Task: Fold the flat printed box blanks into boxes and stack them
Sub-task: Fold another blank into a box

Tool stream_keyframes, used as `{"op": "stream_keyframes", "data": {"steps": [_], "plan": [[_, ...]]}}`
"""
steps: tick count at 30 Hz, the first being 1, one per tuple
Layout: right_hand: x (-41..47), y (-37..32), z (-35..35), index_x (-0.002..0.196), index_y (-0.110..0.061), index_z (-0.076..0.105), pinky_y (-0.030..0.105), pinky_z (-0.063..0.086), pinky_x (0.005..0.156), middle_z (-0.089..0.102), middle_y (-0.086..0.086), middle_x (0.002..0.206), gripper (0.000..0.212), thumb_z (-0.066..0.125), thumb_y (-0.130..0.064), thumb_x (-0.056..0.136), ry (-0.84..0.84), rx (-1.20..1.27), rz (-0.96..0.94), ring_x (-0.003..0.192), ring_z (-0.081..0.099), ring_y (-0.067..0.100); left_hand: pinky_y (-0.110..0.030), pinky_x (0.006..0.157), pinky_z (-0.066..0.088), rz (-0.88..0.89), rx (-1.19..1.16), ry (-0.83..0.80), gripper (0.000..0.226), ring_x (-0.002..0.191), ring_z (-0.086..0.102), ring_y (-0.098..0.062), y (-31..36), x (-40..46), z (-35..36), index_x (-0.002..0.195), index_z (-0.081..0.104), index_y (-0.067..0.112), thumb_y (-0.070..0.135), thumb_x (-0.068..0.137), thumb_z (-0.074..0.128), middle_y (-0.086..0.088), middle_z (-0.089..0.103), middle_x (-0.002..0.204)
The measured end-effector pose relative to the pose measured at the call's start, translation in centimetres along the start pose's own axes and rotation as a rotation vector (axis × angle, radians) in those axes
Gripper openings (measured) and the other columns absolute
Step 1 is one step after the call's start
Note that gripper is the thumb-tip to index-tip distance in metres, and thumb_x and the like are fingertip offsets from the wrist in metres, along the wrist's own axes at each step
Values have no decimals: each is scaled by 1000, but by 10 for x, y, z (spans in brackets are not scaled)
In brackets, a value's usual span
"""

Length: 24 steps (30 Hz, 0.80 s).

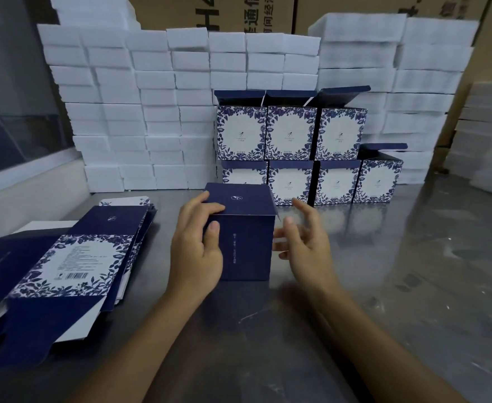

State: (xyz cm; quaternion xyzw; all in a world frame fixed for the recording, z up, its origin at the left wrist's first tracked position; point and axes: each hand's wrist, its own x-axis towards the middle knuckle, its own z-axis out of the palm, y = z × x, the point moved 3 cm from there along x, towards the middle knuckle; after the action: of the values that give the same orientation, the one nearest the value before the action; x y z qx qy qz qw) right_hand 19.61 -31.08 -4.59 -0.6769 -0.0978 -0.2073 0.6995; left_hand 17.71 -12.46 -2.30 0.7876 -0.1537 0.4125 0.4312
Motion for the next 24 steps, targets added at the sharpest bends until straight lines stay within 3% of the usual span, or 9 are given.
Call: {"op": "stream_keyframes", "data": {"steps": [3, 7, 10, 13, 16, 19, 21, 24], "plan": [[-4, 0, 7, 134, -34, 47, 15, 49, 58, 69, 10, 87, 39, 61, -23, 99, -17, -51, -51, 77, 72, 19, 2, 99, 18, -29, -54, -16, 34, 130, 22, 23, -2, 0, 0, 114, 64, 23, -2, 93, 53, 2, 33, 153], [-6, 1, 8, 138, -34, 44, 17, 52, 60, 66, 1, 103, 64, 78, -33, 84, 16, -44, -30, 71, 71, 9, -16, 109, 19, -68, -92, -55, 33, 144, 9, 6, -1, -4, 3, 113, 58, 42, 49, 80, 61, 20, 10, 158], [-6, -2, 6, 142, -46, 35, 28, 57, 86, 52, -9, 131, 93, 83, -55, 63, 19, -147, -70, 102, 64, -1, -32, 114, 11, -48, -16, -59, 56, 146, -6, 2, 2, -7, 6, 116, 58, 40, 70, 70, 61, 22, 3, 159], [-7, -3, 6, 148, -53, 22, 32, 44, 108, 36, -18, 149, 109, 84, -67, 59, -3, -222, -95, 134, 44, 2, -15, 112, -3, -48, -12, -104, 66, 147, -18, -2, 3, -6, 7, 119, 55, 36, 72, 65, 66, 12, 2, 164], [-10, -5, 12, 145, -57, 24, 23, 42, 110, 36, -33, 146, 105, 80, -67, 57, -70, -182, -94, 135, 39, -9, 2, 103, 5, -80, -72, -147, 58, 147, -11, 3, 4, -5, 8, 120, 56, 35, 63, 71, 68, 14, 8, 164], [-13, -7, 14, 144, -45, 36, 33, 42, 111, 44, -26, 143, 99, 84, -64, 60, -88, -243, -129, 133, 44, -2, -15, 109, 20, -82, -114, -146, 44, 150, 4, -2, 5, -6, 9, 120, 57, 35, 53, 80, 61, 15, 17, 162], [-15, -10, 13, 139, -45, 41, 36, 43, 110, 43, -25, 137, 87, 82, -62, 64, -54, -311, -166, 130, 45, -2, -25, 114, 24, -85, -153, -147, 35, 150, 12, -4, 5, -5, 8, 120, 58, 35, 41, 86, 59, 14, 24, 159], [-17, -17, 14, 129, -47, 52, 42, 40, 111, 38, -20, 139, 58, 63, -62, 74, 23, -345, -179, 130, 40, -6, -30, 116, 30, -71, -179, -126, 30, 147, 26, -8, 5, -4, 7, 119, 59, 34, 32, 90, 56, 13, 37, 153]]}}
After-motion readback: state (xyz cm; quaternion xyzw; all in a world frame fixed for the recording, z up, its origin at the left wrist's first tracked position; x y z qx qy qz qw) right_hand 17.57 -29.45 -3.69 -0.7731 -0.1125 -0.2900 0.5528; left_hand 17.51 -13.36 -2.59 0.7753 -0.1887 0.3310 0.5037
